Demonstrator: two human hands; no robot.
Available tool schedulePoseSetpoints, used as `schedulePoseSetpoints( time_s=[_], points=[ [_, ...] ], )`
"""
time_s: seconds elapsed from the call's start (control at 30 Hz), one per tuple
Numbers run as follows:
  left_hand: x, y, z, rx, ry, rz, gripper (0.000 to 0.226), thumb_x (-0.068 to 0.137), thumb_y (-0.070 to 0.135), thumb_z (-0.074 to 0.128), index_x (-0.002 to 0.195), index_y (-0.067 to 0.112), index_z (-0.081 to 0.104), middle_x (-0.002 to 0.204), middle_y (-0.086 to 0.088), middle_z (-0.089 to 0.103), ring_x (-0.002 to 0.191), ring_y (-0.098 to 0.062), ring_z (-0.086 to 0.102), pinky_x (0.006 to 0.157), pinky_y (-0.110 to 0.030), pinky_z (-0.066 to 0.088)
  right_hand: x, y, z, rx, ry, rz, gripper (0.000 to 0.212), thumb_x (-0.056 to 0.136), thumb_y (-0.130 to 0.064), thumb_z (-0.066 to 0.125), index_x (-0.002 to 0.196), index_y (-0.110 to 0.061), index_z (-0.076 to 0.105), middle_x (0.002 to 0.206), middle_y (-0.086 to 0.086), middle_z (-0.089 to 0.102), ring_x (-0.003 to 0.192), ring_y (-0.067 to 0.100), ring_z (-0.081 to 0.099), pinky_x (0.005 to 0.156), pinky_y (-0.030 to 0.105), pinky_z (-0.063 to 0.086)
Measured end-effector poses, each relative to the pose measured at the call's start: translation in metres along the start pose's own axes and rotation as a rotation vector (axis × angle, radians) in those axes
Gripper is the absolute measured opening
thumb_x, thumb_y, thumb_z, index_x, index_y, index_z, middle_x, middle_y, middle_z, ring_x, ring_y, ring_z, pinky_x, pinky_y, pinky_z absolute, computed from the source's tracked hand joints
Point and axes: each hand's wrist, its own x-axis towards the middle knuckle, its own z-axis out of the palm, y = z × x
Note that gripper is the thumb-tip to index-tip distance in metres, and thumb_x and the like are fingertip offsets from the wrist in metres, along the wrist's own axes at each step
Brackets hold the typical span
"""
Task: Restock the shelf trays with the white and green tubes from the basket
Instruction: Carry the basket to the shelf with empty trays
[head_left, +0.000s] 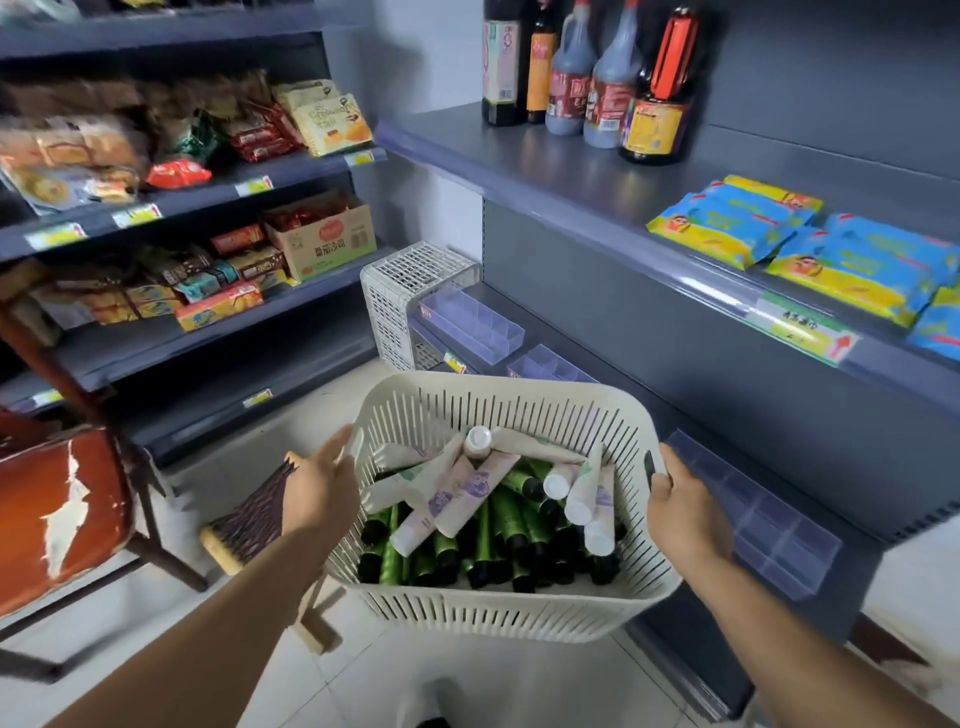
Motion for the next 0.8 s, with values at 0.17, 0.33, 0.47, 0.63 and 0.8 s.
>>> schedulePoseSetpoints(
  time_s=[0.17,0.33,0.47,0.63,0.8],
  points=[
    [0.071,0.016,0.011,0.013,-0.044,0.03,0.046,0.098,0.015,0.036,0.14,0.031,0.045,0.09,-0.001,0.061,0.052,-0.02,0.054,0.044,-0.024,0.041,0.044,-0.029,0.025,0.01,0.015,0.051,0.046,0.103,-0.021,0.028,0.149,-0.027,0.03,0.133,0.011,0.059,0.102,0.032,0.061,0.071,0.032,0.044],
    [0.139,0.035,0.024,0.025,-0.095,0.049,0.047,0.097,0.015,0.035,0.139,0.033,0.046,0.089,-0.005,0.066,0.045,-0.016,0.048,0.039,-0.022,0.035,0.083,-0.052,0.048,0.006,0.047,0.11,0.047,0.103,-0.022,0.026,0.15,-0.024,0.029,0.121,0.015,0.064,0.082,0.023,0.054,0.065,0.029,0.043],
    [0.184,0.048,0.042,0.059,-0.133,0.07,0.046,0.098,0.016,0.036,0.139,0.034,0.047,0.093,-0.008,0.069,0.046,-0.016,0.048,0.043,-0.021,0.037,0.109,-0.059,0.057,0.043,0.062,0.142,0.046,0.103,-0.022,0.027,0.15,-0.021,0.03,0.131,0.017,0.059,0.102,0.029,0.06,0.075,0.033,0.047],
    [0.233,0.069,0.075,0.082,-0.16,0.084,0.046,0.097,0.017,0.037,0.138,0.035,0.048,0.105,-0.012,0.07,0.051,-0.017,0.052,0.046,-0.022,0.038,0.155,-0.068,0.061,0.083,0.076,0.181,0.047,0.103,-0.021,0.027,0.149,-0.024,0.032,0.139,0.013,0.053,0.115,0.033,0.056,0.086,0.038,0.047],
    [0.272,0.094,0.1,0.086,-0.145,0.052,0.046,0.095,0.017,0.038,0.136,0.036,0.05,0.105,-0.014,0.07,0.055,-0.02,0.056,0.05,-0.026,0.041,0.209,-0.073,0.058,0.113,0.038,0.216,0.047,0.101,-0.025,0.027,0.148,-0.031,0.031,0.142,0.01,0.051,0.123,0.035,0.051,0.098,0.043,0.042]
  ],
)
